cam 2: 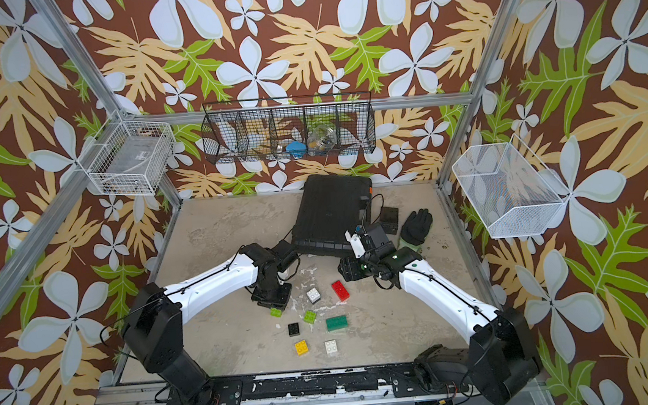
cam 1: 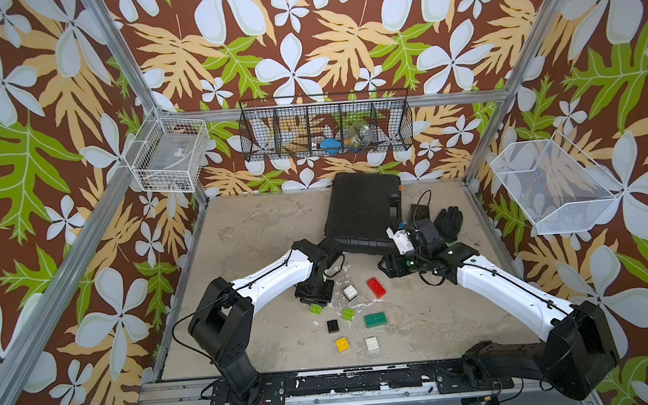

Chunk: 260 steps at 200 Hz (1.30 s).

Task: Assemble a giraffe with lego
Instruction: Place the lego brick at the center of the board.

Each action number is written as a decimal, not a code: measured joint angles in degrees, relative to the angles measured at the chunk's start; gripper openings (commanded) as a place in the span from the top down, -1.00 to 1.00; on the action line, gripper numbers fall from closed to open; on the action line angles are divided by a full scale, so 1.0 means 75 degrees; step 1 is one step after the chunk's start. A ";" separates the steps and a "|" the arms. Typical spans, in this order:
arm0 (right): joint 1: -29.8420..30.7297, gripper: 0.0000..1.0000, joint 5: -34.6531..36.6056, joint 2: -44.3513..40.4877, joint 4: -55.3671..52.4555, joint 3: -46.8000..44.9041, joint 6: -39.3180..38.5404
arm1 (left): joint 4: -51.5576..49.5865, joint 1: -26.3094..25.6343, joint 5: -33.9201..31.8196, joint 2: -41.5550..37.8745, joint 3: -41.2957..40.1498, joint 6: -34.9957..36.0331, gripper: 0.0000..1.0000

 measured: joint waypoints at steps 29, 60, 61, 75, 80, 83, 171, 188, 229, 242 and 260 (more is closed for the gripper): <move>0.0000 -0.44 -0.0181 -0.0017 0.0242 -0.0262 0.0085 | -0.0530 0.0000 0.0085 -0.0093 -0.0015 -0.0087 0.70; 0.0000 -0.44 -0.0338 -0.0169 0.0484 -0.0472 0.0117 | -0.0956 0.0000 0.0125 -0.0146 -0.0012 -0.0224 0.73; 0.0000 -0.44 -0.0344 -0.0175 0.0490 -0.0478 0.0117 | -0.0968 0.0000 0.0128 -0.0143 -0.0012 -0.0224 0.73; 0.0000 -0.44 -0.0385 -0.0254 0.0600 -0.0542 0.0134 | -0.1151 0.0000 0.0175 -0.0131 -0.0012 -0.0274 0.81; 0.0000 -0.44 -0.0388 -0.0280 0.0606 -0.0551 0.0134 | -0.1192 0.0000 0.0216 -0.0119 -0.0020 -0.0280 0.81; 0.0000 -0.44 -0.0388 -0.0291 0.0609 -0.0557 0.0134 | -0.1198 0.0000 0.0236 -0.0111 -0.0032 -0.0286 0.81; 0.0000 -0.50 -0.0551 -0.1139 0.0702 -0.0898 -0.0245 | -0.1309 -0.0096 0.0423 0.0475 0.0154 -0.0391 0.96; 0.0032 -0.52 -0.0577 -0.1644 0.0603 -0.1049 -0.0271 | -0.1049 0.0216 0.0312 0.0458 0.0315 -0.0530 0.96; 0.0542 -0.58 -0.0015 -0.2600 -0.0093 -0.0667 -0.0274 | 0.0306 0.1306 0.0688 -0.0312 -0.0347 -0.1614 1.00; 0.0950 -0.61 0.0402 -0.2850 -0.0178 -0.0493 -0.0277 | 0.0997 0.1649 0.1148 -0.0729 -0.0755 -0.2203 1.00; 0.1620 -0.67 0.1096 -0.2961 -0.0210 -0.0306 -0.0300 | 0.1923 0.1900 0.1877 -0.1244 -0.1212 -0.3037 1.00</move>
